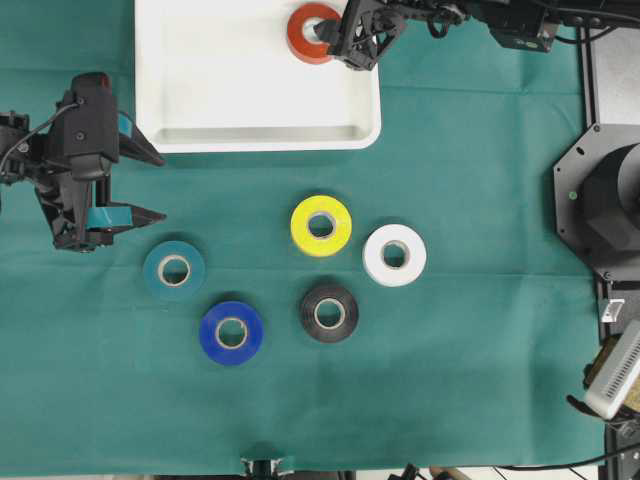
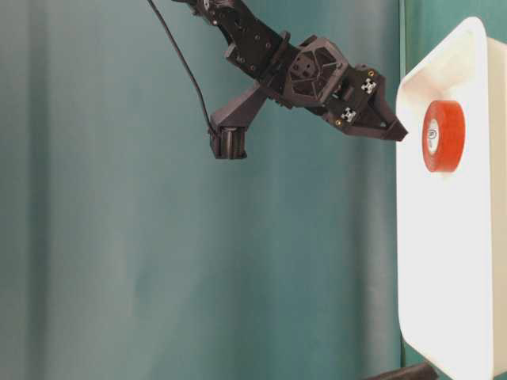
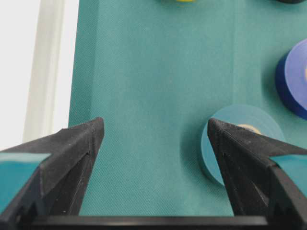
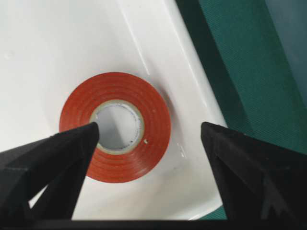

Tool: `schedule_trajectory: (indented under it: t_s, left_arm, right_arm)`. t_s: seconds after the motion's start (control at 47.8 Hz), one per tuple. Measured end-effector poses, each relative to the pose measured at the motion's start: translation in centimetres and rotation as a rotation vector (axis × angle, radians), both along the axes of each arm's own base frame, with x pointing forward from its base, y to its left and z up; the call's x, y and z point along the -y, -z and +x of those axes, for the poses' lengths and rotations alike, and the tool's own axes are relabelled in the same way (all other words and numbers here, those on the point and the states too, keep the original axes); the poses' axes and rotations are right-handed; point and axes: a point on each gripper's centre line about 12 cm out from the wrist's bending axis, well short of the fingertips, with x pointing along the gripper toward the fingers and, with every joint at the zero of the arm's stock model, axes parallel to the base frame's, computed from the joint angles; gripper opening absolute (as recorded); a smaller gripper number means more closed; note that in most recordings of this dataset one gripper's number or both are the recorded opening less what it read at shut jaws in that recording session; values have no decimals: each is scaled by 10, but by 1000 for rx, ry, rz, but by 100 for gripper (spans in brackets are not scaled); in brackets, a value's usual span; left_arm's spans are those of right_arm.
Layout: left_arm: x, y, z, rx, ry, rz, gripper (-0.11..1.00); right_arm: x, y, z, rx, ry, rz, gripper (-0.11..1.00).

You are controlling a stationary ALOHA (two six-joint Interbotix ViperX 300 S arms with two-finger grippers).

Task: Put the tape alternately from left to right into the white case.
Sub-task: 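Release the red roll and raise the right gripper out of the tray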

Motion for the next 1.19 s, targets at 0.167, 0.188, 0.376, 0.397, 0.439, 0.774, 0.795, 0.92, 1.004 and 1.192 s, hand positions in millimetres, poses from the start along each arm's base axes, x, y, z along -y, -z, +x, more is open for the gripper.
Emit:
schedule_trajectory:
  t_s: [0.167,0.188,0.376,0.397,0.439,0.774,0.795,0.92,1.004,1.192]
  left_arm:
    - [0,0,0,0,0,0,92]
    - [0,0,0,0,0,0,92]
    - [0,0,0,0,0,0,92]
    - [0,0,0,0,0,0,92]
    - [0,0,0,0,-1,-1,92]
    - [0,1,0,-6,0,0,92]
    - [0,1,0,-8,-1,0,92]
    - [0,1,0,-6,0,0,92]
    - [0,1,0,-6,0,0,92]
    - [0,1,0,-6,0,0,92]
  right_arm:
    - [0,0,0,-1,0,1,76]
    - [0,0,0,-2,-1,-1,76]
    - [-13,-2,3,0,-32,0,76]
    - [-16,-2,4,1,-39,-2,76]
    - [-21,-5,4,6,-51,-5,76]
    - [-79,-21,4,59,-193,-21,76]
    - [-83,-23,4,66,-203,-23,76]
    - [-104,-26,3,101,-261,-29,76]
    - [-117,-28,2,123,-299,-32,76]
    - [-138,-27,-3,132,-355,-28,76]
